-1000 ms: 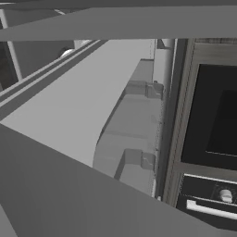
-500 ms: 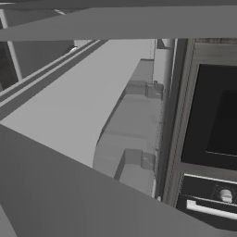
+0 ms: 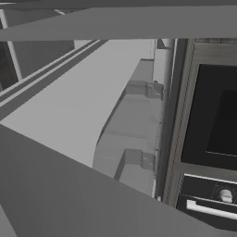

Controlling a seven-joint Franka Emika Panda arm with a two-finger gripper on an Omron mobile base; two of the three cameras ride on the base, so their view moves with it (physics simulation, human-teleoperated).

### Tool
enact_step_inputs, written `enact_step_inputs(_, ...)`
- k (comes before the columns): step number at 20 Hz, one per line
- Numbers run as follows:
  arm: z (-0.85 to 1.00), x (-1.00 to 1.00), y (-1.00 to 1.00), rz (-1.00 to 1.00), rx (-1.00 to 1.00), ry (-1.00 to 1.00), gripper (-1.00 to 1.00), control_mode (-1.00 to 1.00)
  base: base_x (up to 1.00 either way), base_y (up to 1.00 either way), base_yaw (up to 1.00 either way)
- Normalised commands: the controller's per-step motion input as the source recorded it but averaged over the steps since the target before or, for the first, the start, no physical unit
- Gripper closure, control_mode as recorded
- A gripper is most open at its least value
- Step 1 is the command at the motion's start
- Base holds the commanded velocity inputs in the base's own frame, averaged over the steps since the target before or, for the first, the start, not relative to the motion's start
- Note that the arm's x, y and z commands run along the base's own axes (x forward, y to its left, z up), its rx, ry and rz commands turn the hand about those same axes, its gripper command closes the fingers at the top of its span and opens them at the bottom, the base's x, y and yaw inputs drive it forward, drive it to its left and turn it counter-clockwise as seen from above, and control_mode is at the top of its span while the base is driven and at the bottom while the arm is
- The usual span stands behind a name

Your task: Move the hot dog bun to the plate on the dining table and place the condiment next to that plate. Then navigate to the fridge and take the sausage and place it on the plate as well.

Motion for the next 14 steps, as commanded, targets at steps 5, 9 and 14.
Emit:
enact_step_inputs(5,-0.29,0.15,0.0,0.0,0.0,0.02,-1.0,-1.0,0.0,0.0,0.0)
enact_step_inputs(9,-0.33,0.1,0.0,0.0,-0.02,0.04,1.0,-1.0,0.0,0.0,0.0)
enact_step_inputs(14,-0.27,0.0,0.0,0.0,0.0,0.07,1.0,-1.0,0.0,0.0,0.0)
